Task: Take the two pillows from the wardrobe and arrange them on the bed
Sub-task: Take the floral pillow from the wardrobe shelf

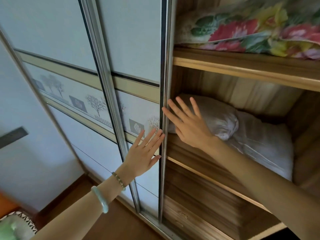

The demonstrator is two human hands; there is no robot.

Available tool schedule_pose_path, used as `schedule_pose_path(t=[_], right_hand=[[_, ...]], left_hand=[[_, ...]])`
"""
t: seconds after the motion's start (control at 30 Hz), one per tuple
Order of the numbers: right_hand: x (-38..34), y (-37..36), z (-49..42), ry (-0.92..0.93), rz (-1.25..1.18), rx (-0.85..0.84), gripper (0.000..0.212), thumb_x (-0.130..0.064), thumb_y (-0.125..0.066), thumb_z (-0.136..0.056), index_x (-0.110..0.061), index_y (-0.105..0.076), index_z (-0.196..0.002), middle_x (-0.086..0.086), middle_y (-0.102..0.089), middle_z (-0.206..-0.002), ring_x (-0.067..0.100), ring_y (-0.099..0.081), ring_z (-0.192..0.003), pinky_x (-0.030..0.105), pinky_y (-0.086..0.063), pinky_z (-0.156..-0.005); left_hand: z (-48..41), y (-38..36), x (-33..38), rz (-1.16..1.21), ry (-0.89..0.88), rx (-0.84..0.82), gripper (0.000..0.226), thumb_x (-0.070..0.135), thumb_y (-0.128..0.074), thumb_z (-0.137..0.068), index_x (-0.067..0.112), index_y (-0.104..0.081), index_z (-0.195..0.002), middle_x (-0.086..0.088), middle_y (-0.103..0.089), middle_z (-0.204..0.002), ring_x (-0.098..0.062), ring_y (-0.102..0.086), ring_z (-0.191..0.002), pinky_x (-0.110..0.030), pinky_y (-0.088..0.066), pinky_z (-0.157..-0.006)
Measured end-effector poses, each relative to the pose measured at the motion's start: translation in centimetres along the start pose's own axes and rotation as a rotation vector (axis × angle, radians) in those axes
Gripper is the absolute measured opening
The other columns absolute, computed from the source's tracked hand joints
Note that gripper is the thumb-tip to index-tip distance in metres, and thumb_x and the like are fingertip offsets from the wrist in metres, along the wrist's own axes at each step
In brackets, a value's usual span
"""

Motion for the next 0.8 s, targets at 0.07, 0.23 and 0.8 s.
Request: schedule_pose_path(t=[0.07, 0.23, 0.8], right_hand=[[-0.6, -0.9, -1.5, 0.008, -0.021, 0.021, 0.077, -0.029, -0.056, -0.088, -0.020, -0.014, -0.152, 0.010, -0.023, -0.158, 0.030, -0.016, -0.146, 0.052, 0.002, -0.116], [-2.3, -2.9, -5.0, 0.021, -0.077, 0.054, 0.064, -0.035, -0.041, -0.094, -0.018, -0.016, -0.151, 0.010, -0.026, -0.156, 0.027, -0.016, -0.145, 0.051, -0.001, -0.117], [-6.1, -6.5, -13.7, 0.101, -0.194, 0.045, 0.064, -0.050, -0.030, -0.099, -0.011, -0.025, -0.150, 0.011, -0.024, -0.157, 0.027, -0.014, -0.146, 0.051, -0.001, -0.118]], left_hand=[[0.3, -0.7, -1.7, -0.013, -0.004, -0.001, 0.065, 0.050, -0.023, -0.101, 0.011, -0.026, -0.153, -0.008, -0.017, -0.160, -0.028, -0.010, -0.149, -0.051, -0.009, -0.120], [1.0, -1.4, -5.4, -0.064, -0.003, 0.040, 0.065, 0.049, -0.030, -0.099, 0.012, -0.027, -0.152, -0.009, -0.020, -0.160, -0.028, -0.017, -0.148, -0.053, -0.015, -0.119], [2.4, -3.9, -13.1, -0.179, 0.040, 0.035, 0.070, 0.053, -0.035, -0.098, 0.005, -0.035, -0.148, -0.013, -0.029, -0.157, -0.025, -0.023, -0.146, -0.044, -0.015, -0.120]])
Point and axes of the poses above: each hand's wrist, its own z-axis away from the middle knuckle, its own y-axis out of the back of the hand, x = y × z, the point moved 4 cm from there along -z, towards the middle knuckle
